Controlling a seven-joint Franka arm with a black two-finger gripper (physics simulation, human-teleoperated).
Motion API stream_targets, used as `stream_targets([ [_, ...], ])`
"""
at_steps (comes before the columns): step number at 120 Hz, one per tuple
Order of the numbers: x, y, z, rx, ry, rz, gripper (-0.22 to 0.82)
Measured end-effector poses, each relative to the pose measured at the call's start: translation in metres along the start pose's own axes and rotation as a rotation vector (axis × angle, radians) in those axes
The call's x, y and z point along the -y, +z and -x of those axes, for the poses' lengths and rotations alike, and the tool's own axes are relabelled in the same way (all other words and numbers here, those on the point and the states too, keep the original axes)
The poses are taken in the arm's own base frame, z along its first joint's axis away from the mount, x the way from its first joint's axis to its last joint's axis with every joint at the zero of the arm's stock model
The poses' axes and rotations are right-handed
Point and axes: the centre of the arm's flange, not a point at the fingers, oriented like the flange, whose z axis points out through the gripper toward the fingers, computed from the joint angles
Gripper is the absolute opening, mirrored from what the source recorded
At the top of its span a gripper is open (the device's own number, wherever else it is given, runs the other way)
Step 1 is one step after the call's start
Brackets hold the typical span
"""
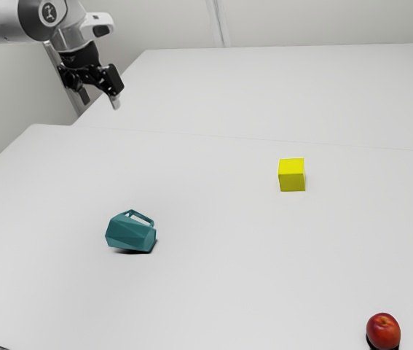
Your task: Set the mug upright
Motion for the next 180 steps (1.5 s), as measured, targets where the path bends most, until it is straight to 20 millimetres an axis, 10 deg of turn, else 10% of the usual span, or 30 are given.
stream_targets([
  [23,0.010,0.012,0.005,0.038,-0.004,0.073,0.60],
  [56,0.083,0.135,0.042,0.240,-0.204,0.431,0.60],
  [101,0.114,0.265,0.084,0.342,-0.285,0.715,0.60],
  [180,0.088,0.330,0.096,0.264,-0.206,0.853,0.59],
])
